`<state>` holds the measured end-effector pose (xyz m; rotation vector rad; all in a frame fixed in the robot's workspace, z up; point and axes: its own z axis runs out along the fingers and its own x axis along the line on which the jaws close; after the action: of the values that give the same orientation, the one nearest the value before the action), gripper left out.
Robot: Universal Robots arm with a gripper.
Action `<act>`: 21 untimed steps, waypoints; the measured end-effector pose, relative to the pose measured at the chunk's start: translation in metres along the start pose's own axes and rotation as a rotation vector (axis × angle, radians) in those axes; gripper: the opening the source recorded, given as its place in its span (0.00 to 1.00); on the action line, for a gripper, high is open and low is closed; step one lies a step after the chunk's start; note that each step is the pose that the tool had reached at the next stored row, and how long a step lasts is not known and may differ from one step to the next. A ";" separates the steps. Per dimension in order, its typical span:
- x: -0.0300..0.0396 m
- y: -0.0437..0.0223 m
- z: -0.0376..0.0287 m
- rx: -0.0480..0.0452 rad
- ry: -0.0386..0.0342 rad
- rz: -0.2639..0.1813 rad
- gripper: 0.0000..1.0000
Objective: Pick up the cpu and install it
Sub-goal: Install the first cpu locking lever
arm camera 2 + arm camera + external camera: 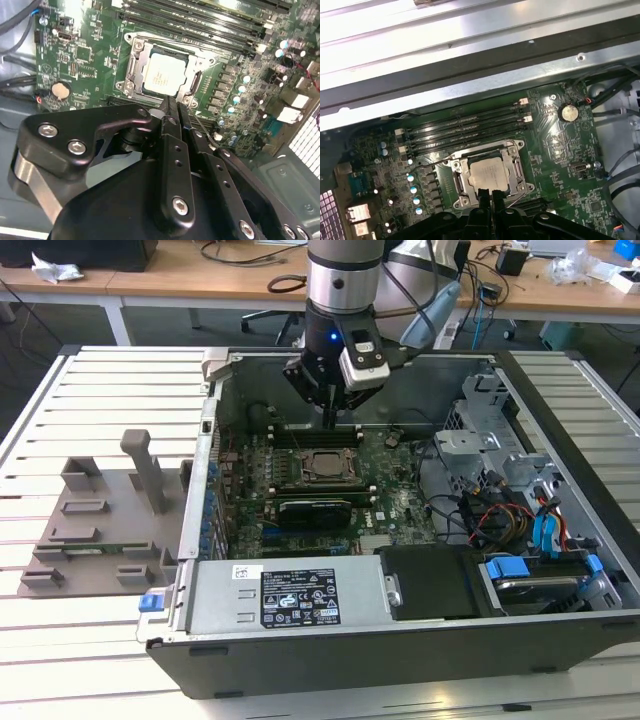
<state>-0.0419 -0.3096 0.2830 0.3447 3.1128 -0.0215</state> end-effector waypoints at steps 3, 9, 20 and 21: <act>0.0000 0.0000 0.0000 -0.0006 -0.0007 -0.047 0.16; 0.0000 0.0000 0.0000 -0.0016 -0.0018 -0.138 0.16; 0.0000 0.0000 0.0000 -0.0037 -0.0043 -0.329 0.16; 0.0002 0.0000 0.0000 -0.0037 -0.0043 -0.330 0.16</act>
<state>-0.0421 -0.3096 0.2830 -0.1706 3.1249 -0.0186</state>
